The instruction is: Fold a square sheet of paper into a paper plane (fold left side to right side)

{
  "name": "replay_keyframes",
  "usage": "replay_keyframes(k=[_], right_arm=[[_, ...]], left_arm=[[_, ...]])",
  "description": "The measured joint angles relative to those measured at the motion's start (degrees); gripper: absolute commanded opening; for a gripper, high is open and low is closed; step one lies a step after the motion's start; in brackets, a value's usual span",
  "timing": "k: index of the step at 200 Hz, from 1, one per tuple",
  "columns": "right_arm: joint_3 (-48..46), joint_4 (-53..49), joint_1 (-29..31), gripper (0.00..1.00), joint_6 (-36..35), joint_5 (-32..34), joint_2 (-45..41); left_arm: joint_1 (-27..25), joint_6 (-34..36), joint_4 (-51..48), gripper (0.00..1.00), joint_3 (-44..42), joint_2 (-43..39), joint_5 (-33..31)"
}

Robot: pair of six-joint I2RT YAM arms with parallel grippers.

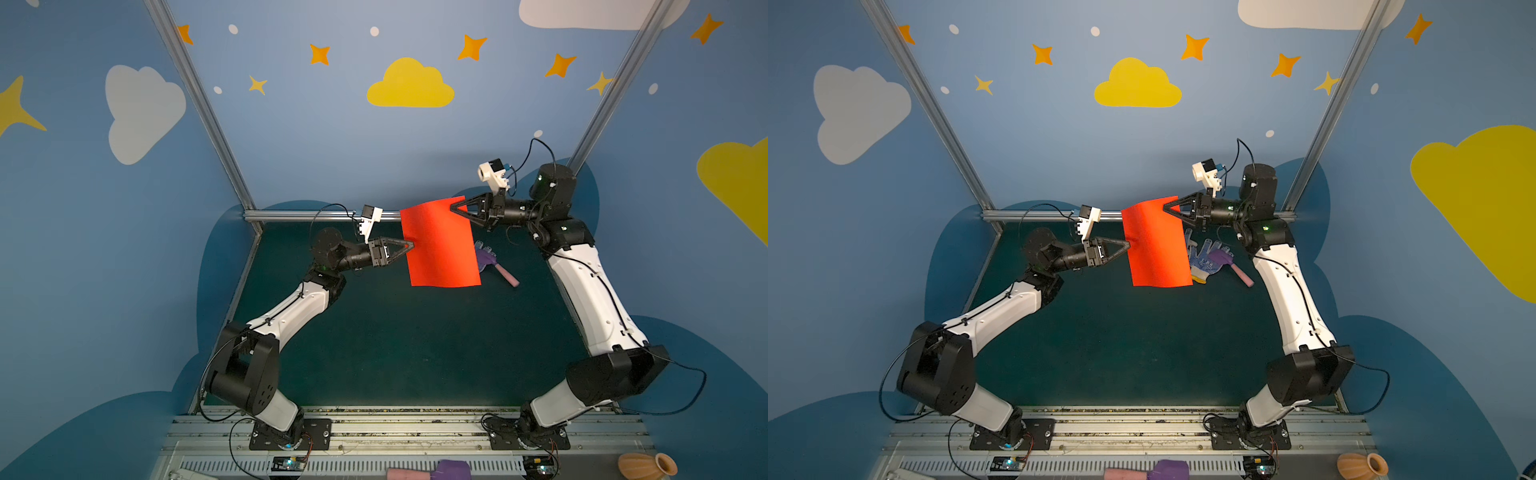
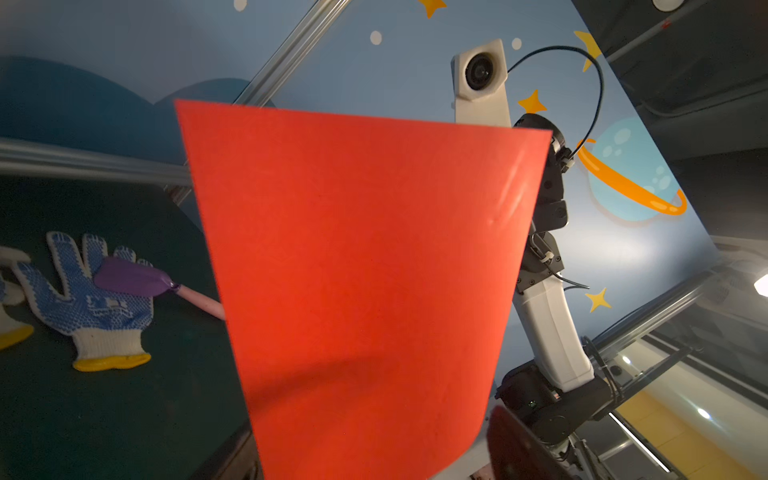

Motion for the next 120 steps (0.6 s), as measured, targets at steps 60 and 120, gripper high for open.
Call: replay_keyframes(k=[60, 120], right_arm=[[-5.8, 3.6, -2.7, 0.0, 1.0, -0.4, -0.7], [-9.9, 4.6, -3.5, 0.35, 0.7, -0.1, -1.9]], left_arm=[[0.1, -0.4, -0.6, 0.29, -0.9, 0.4, -1.4], [-0.2, -0.8, -4.0, 0.04, -1.0, 1.9, -5.3]])
